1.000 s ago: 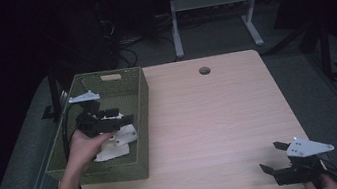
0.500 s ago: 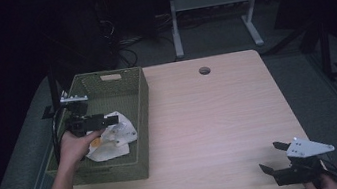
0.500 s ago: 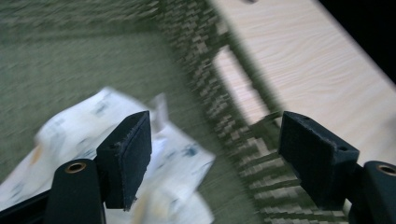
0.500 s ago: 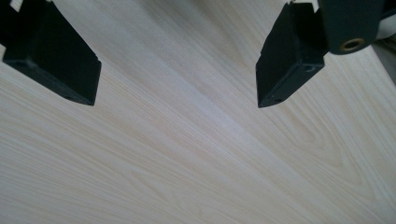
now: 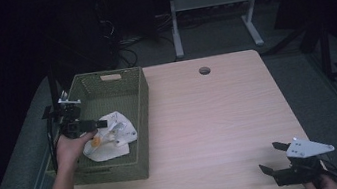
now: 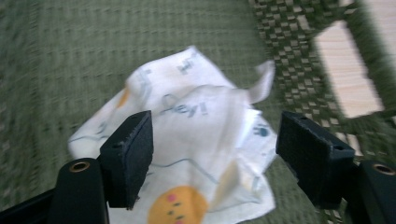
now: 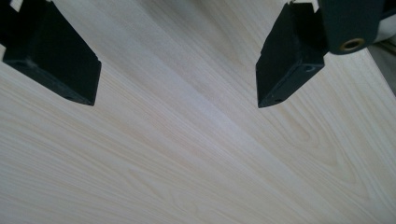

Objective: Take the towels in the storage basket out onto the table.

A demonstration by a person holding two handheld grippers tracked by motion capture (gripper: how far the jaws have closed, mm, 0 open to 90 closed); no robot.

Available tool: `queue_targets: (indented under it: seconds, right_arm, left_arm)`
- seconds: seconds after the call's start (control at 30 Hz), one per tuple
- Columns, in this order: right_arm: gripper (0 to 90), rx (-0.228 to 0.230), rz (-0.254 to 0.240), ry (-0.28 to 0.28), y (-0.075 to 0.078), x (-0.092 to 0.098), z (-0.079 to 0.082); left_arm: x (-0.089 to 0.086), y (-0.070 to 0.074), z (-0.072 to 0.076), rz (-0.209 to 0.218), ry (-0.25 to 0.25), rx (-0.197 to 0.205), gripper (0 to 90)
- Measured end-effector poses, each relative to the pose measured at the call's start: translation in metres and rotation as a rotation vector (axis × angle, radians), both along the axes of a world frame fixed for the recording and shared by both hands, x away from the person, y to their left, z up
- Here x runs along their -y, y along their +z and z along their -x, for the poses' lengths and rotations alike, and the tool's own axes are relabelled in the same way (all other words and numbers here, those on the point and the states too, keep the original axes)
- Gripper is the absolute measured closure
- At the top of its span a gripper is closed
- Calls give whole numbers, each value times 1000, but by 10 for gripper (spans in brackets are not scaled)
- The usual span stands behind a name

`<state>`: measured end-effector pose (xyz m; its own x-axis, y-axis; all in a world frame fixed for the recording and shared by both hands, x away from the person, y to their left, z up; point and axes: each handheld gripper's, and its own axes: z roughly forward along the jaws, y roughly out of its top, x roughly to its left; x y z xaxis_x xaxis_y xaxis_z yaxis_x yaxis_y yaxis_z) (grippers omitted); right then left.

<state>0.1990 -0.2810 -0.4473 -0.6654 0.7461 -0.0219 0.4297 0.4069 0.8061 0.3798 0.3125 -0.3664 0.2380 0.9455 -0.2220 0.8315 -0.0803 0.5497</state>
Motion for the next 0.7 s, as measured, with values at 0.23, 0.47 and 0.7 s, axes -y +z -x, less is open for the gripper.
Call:
queue_targets:
  seconds: [0.23,0.47,0.7]
  right_arm:
    - [138,5,-8,2,1,0,1]
    - [138,10,-15,2,2,0,2]
    - [138,19,-16,13,2,1,2]
  left_arm:
    - [-2,-9,-4,-39,61,-53,266]
    - [5,-20,-12,-111,91,-121,277]
    - [9,-36,-19,-151,104,-218,263]
